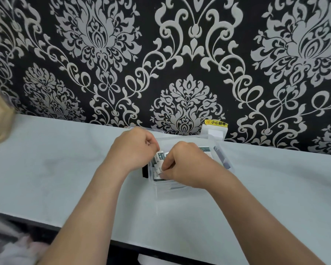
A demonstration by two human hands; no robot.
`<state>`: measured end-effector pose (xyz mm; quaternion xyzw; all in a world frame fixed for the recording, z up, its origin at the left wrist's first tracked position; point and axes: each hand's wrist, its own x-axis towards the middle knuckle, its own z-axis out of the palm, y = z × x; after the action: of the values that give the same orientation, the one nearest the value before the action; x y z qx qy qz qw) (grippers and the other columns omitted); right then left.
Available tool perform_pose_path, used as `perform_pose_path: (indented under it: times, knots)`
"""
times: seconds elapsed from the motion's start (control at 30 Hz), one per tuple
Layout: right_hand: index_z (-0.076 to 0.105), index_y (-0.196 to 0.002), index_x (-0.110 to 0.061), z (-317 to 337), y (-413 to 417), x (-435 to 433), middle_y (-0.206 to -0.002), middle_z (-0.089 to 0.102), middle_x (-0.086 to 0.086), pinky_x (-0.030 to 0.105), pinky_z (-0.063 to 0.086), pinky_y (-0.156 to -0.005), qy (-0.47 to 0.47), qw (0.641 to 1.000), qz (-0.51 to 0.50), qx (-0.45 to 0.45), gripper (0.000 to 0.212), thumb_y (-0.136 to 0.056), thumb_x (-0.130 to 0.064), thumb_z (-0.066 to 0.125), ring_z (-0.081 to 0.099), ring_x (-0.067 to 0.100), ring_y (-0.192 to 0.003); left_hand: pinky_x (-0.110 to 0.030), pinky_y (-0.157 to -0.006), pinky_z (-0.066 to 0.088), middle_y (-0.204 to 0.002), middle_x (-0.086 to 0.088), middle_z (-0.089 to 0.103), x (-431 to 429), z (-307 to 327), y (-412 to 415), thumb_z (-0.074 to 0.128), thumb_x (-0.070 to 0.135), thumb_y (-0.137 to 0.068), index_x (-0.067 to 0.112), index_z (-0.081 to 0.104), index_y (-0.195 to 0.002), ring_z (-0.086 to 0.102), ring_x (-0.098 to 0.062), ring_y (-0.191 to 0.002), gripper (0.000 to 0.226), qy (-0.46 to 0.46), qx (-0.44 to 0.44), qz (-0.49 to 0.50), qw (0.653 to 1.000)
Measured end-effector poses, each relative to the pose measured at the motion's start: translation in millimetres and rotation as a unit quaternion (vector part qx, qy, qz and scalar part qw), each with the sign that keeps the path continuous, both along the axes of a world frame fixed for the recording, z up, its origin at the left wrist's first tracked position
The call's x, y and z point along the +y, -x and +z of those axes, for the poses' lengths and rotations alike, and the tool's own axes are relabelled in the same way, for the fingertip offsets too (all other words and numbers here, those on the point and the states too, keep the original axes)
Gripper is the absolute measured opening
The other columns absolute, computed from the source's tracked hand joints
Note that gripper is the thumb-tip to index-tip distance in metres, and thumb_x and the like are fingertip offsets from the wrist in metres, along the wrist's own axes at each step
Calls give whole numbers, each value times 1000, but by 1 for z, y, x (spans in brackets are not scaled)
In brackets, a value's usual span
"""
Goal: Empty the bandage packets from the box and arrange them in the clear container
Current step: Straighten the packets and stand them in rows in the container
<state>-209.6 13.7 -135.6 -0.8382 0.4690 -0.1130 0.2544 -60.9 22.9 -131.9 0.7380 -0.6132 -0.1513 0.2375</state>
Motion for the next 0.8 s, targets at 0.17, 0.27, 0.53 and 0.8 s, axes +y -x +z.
perform_pose_path:
  times: [0.17, 0.27, 0.53, 0.8]
  knots:
    - [79, -86, -17, 4, -1, -1, -80, 73, 1, 26, 52, -68, -20, 1000, 19, -13, 11, -80, -17, 69, 63, 17, -80, -30, -74, 53, -82, 11, 69, 2, -1, 1, 60, 28, -83, 32, 72, -78, 63, -12, -80, 13, -56, -19, -21, 998]
    - [77, -83, -21, 4, -2, -1, -68, 66, -9, 21, 50, -69, -15, 999, 1, -29, 18, -81, -9, 65, 62, 11, -72, -28, -74, 53, -80, 10, 68, 2, 0, 0, 61, 30, -84, 32, 72, -79, 63, -11, -80, 12, -70, -22, -33, 997]
    - [55, -68, -22, 1, -4, -9, -60, 58, -2, 29, 56, -60, -44, 995, -59, -70, 30, -80, 5, 48, 61, 16, -49, -29, -81, 48, -105, 10, 68, 1, 2, -2, 53, 33, -92, 34, 71, -92, 62, -14, -97, 18, -41, -32, -49, 997]
    - [56, -65, -22, 2, -8, -14, -79, 63, 3, 45, 60, -70, -60, 990, -86, -93, 35, -78, 7, 41, 69, 28, -77, -31, -85, 50, -103, 8, 69, 0, 2, -5, 52, 32, -93, 34, 69, -96, 63, -15, -94, 18, -33, -50, -55, 997]
